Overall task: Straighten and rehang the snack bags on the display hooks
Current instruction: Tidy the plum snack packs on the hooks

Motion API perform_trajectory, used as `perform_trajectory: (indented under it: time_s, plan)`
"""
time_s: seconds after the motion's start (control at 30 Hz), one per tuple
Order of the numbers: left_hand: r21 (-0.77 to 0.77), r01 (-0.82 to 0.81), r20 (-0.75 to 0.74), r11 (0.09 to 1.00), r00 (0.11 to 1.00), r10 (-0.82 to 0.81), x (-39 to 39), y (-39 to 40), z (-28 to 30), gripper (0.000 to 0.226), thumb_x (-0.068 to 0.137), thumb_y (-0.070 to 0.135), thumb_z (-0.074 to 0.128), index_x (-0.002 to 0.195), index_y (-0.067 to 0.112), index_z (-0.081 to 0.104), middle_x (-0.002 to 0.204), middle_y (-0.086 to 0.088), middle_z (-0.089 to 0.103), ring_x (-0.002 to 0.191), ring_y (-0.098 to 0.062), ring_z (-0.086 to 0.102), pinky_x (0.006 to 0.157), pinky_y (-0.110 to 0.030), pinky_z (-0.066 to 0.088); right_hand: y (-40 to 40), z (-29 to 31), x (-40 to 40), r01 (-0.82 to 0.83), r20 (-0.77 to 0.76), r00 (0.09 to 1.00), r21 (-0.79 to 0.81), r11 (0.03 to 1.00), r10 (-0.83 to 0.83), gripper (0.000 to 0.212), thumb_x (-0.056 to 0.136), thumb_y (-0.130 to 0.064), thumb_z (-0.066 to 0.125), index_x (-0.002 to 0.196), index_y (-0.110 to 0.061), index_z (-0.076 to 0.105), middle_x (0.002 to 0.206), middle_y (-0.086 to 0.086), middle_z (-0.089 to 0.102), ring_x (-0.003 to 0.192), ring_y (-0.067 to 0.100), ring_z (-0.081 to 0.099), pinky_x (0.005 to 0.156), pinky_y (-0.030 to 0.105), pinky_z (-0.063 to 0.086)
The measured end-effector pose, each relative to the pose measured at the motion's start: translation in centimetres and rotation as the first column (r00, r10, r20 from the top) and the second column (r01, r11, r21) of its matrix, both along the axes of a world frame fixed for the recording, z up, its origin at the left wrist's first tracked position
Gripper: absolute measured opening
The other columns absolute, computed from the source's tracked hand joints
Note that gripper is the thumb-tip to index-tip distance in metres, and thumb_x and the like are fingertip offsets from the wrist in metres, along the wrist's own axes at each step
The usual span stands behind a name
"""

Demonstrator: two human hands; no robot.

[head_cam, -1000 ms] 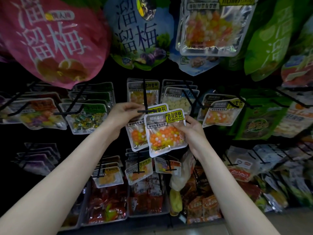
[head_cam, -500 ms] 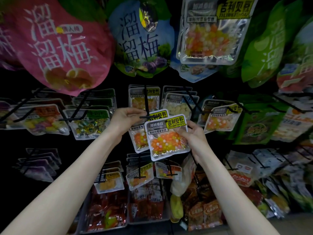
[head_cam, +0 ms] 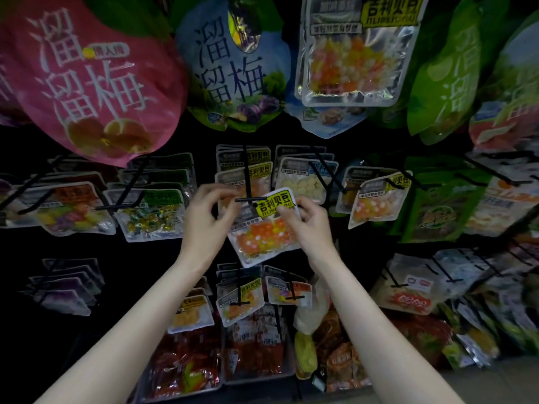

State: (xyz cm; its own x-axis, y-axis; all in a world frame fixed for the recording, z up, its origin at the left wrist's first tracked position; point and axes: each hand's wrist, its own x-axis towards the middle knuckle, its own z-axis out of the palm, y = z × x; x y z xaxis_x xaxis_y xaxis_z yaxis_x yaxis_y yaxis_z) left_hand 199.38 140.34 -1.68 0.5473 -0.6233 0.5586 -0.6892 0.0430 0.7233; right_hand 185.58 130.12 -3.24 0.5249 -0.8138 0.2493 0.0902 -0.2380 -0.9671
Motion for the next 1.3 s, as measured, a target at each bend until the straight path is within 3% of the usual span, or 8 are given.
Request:
perform_trajectory:
  time_s: [0.07, 0.23, 0.33, 0.5, 0.8, 1.0, 1.13, 1.3]
  plan:
    - [0.066, 0.013, -0.044, 0.998, 0.999, -0.011, -0.2, 0.1, -0.1, 0.012, 0.086, 0.016, 0.064, 0.098, 0.019, 0.063, 0.094, 0.012, 0.058, 0.078, 0.014, 0.052, 0.069, 0.003, 0.036, 0.4, 0.0, 1.4, 0.021, 0.018, 1.000, 0.004, 1.000, -0.021, 0.009, 0.089, -0.016, 0.062, 0.083, -0.023, 0.061, 0.084, 0.003, 0.065, 0.082, 0.018, 0.063, 0.071, 0.024, 0.049]
    - [0.102, 0.029, -0.169, 0.994, 0.986, -0.011, 0.5, -0.5, 0.6, 0.011, 0.084, 0.012, 0.065, 0.091, 0.019, 0.063, 0.085, 0.010, 0.063, 0.076, -0.005, 0.063, 0.066, -0.015, 0.048, 0.6, -0.2, 3.2, 0.113, 0.007, 0.993, 0.071, 0.991, -0.114, 0.009, 0.089, -0.020, 0.062, 0.081, -0.024, 0.061, 0.083, -0.001, 0.066, 0.086, 0.020, 0.063, 0.075, 0.031, 0.049]
    - [0.113, 0.092, -0.158, 0.989, 0.985, -0.074, 0.5, -0.6, 0.9, 0.015, 0.084, 0.006, 0.063, 0.087, 0.020, 0.062, 0.081, 0.017, 0.060, 0.076, 0.008, 0.055, 0.064, -0.004, 0.041, 0.1, -0.8, 2.9, 0.111, -0.009, 0.994, 0.140, 0.984, -0.111, 0.004, 0.087, -0.023, 0.065, 0.083, -0.024, 0.063, 0.090, 0.003, 0.068, 0.093, 0.025, 0.064, 0.085, 0.039, 0.050]
    - [0.127, 0.131, -0.264, 0.983, 0.960, -0.094, 0.9, -1.1, 0.8, 0.019, 0.084, 0.003, 0.063, 0.088, 0.022, 0.063, 0.083, 0.015, 0.059, 0.078, 0.009, 0.053, 0.067, 0.000, 0.039, 0.0, -1.3, 3.1, 0.075, 0.003, 0.997, 0.261, 0.963, -0.079, 0.071, 0.067, -0.051, 0.071, 0.122, -0.009, 0.057, 0.123, 0.011, 0.062, 0.116, 0.030, 0.057, 0.099, 0.051, 0.045]
    - [0.078, 0.159, -0.364, 0.984, 0.924, -0.121, 0.8, -0.9, 1.5, 0.019, 0.084, 0.001, 0.061, 0.087, 0.019, 0.066, 0.081, 0.015, 0.060, 0.077, 0.006, 0.055, 0.066, -0.003, 0.043, -0.8, -1.4, 3.4, 0.017, -0.020, 1.000, 0.355, 0.935, -0.011, 0.037, 0.084, -0.027, 0.069, 0.114, -0.007, 0.062, 0.109, 0.012, 0.068, 0.104, 0.030, 0.064, 0.095, 0.053, 0.047]
    - [0.149, 0.152, -0.404, 0.977, 0.911, -0.080, 1.0, -1.3, 1.3, 0.022, 0.085, 0.000, 0.060, 0.083, 0.022, 0.063, 0.087, 0.011, 0.061, 0.085, -0.005, 0.057, 0.073, -0.013, 0.045, -1.1, -1.8, 3.3, 0.034, -0.035, 0.999, 0.319, 0.947, -0.025, 0.041, 0.082, -0.029, 0.067, 0.117, -0.008, 0.061, 0.117, 0.011, 0.065, 0.111, 0.030, 0.060, 0.099, 0.053, 0.044]
    - [0.210, 0.117, -0.429, 0.971, 0.903, -0.016, 1.2, -2.3, 1.6, 0.014, 0.088, 0.006, 0.059, 0.095, 0.018, 0.062, 0.111, -0.004, 0.061, 0.097, -0.019, 0.059, 0.084, -0.035, 0.051, -1.3, -2.0, 3.9, 0.112, -0.097, 0.991, 0.272, 0.956, -0.089, 0.027, 0.087, -0.027, 0.064, 0.105, -0.008, 0.064, 0.105, 0.008, 0.068, 0.102, 0.026, 0.063, 0.092, 0.044, 0.050]
    - [0.274, -0.096, -0.257, 0.957, 0.951, 0.169, 2.0, -4.8, 1.6, 0.023, 0.093, 0.017, 0.052, 0.113, 0.010, 0.063, 0.111, -0.003, 0.061, 0.084, -0.011, 0.050, 0.047, -0.010, 0.035, -1.8, -2.7, 2.9, 0.337, -0.234, 0.928, 0.194, 0.922, -0.290, 0.017, 0.091, -0.007, 0.052, 0.104, -0.019, 0.050, 0.101, 0.003, 0.063, 0.095, 0.020, 0.060, 0.083, 0.033, 0.050]
